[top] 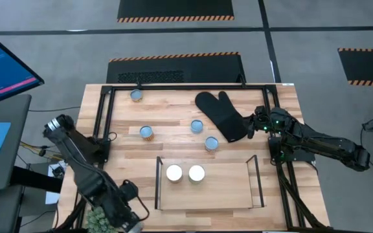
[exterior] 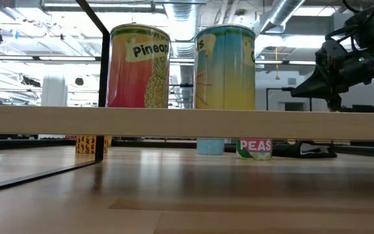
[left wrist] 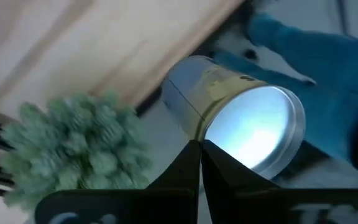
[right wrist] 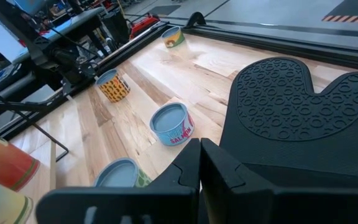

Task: Pick and place cans onto a shelf
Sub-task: Put the canned peas on the shelf

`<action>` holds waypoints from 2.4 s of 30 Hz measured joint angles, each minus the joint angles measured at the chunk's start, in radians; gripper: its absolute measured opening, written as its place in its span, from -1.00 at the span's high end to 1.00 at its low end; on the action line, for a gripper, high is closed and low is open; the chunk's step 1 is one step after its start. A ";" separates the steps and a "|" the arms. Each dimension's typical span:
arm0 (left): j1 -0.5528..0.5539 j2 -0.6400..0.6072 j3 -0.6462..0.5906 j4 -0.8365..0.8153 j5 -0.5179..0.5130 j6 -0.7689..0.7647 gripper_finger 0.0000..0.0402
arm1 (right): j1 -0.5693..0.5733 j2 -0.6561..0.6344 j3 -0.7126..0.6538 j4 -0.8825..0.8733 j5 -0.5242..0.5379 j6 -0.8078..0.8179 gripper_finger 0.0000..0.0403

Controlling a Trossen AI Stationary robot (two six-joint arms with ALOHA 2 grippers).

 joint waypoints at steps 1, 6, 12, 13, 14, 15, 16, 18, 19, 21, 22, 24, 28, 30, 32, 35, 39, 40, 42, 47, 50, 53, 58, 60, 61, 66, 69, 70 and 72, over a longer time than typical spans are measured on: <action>0.000 -0.017 0.000 0.011 0.005 0.001 1.00 | 0.000 0.000 0.000 0.000 0.000 -0.003 0.83; 0.017 -0.088 0.001 0.075 0.004 0.000 1.00 | 0.000 0.000 0.000 0.000 0.000 -0.006 0.83; 0.081 -0.096 0.001 0.199 0.002 0.068 1.00 | 0.000 0.000 0.000 0.000 0.000 -0.007 0.83; 0.095 -0.096 0.001 0.230 -0.002 0.087 1.00 | 0.000 0.000 0.000 0.000 0.000 -0.008 0.83; 0.109 -0.096 0.001 0.256 -0.010 0.103 1.00 | 0.000 0.000 0.000 -0.001 0.000 -0.010 0.83; 0.125 -0.094 0.001 0.277 -0.022 0.118 1.00 | 0.000 0.000 0.000 -0.001 0.001 -0.019 0.83; 0.144 -0.090 0.001 0.299 -0.029 0.135 1.00 | 0.000 0.000 0.000 -0.001 0.001 -0.027 0.83; 0.176 -0.081 0.001 0.330 -0.033 0.178 1.00 | 0.000 0.000 0.000 -0.001 0.001 -0.033 0.83; 0.195 -0.076 0.001 0.341 -0.030 0.203 1.00 | 0.000 0.000 0.000 -0.003 0.001 -0.033 0.83; 0.233 -0.059 0.002 0.358 -0.021 0.250 1.00 | 0.000 0.000 0.000 -0.017 0.001 -0.034 0.83; 0.250 -0.048 0.002 0.359 -0.018 0.279 1.00 | 0.000 0.000 0.000 -0.027 0.001 -0.034 0.83; 0.289 -0.024 0.002 0.364 -0.005 0.341 1.00 | 0.000 0.000 0.000 -0.044 0.001 -0.034 0.83; 0.363 0.031 0.002 0.367 0.014 0.457 1.00 | 0.000 0.000 0.000 -0.073 0.001 -0.035 0.83; 0.397 0.063 0.002 0.368 0.019 0.508 1.00 | 0.000 0.000 0.000 -0.077 0.001 -0.035 0.83; 0.423 0.090 0.002 0.370 0.033 0.557 1.00 | 0.000 0.000 0.000 -0.077 0.001 -0.035 0.83; 0.450 0.117 0.002 0.371 0.056 0.633 1.00 | 0.000 0.000 0.000 -0.076 0.002 -0.034 0.83; 0.464 0.137 0.001 0.361 0.054 0.712 1.00 | 0.000 0.000 0.000 -0.076 0.002 -0.034 0.83; 0.465 0.137 0.001 0.358 0.048 0.730 1.00 | 0.000 0.000 0.000 -0.076 0.002 -0.034 0.83; 0.471 0.142 0.002 0.361 0.025 0.753 1.00 | 0.000 0.000 0.000 -0.076 0.002 -0.034 0.83; 0.474 0.152 0.002 0.332 0.001 0.785 1.00 | 0.000 0.000 0.000 -0.077 0.003 -0.034 0.83; 0.470 0.157 0.001 0.299 -0.021 0.802 1.00 | 0.000 0.000 0.000 -0.078 0.005 -0.032 0.83; 0.465 0.157 0.021 0.265 -0.053 0.815 1.00 | 0.000 0.000 0.000 -0.080 0.005 -0.033 0.83; 0.455 0.167 0.129 0.077 -0.123 0.839 1.00 | 0.000 0.000 0.000 -0.080 0.005 -0.033 0.83; 0.453 0.166 0.162 0.041 -0.136 0.852 1.00 | 0.000 0.000 0.000 -0.085 0.005 -0.033 0.83; 0.452 0.165 0.171 0.049 -0.139 0.857 1.00 | 0.000 0.000 0.000 -0.089 0.006 -0.033 0.83; 0.452 0.165 0.190 0.059 -0.119 0.865 1.00 | 0.000 0.000 0.000 -0.093 0.012 -0.033 0.83; 0.452 0.166 0.182 0.055 -0.110 0.865 1.00 | 0.000 0.000 0.000 -0.097 0.013 -0.033 0.83; 0.452 0.166 0.182 0.053 -0.108 0.865 1.00 | 0.000 0.000 0.000 -0.098 0.013 -0.033 0.83; 0.451 0.166 0.182 0.059 -0.108 0.865 1.00 | 0.000 0.000 0.000 -0.098 0.013 -0.033 0.83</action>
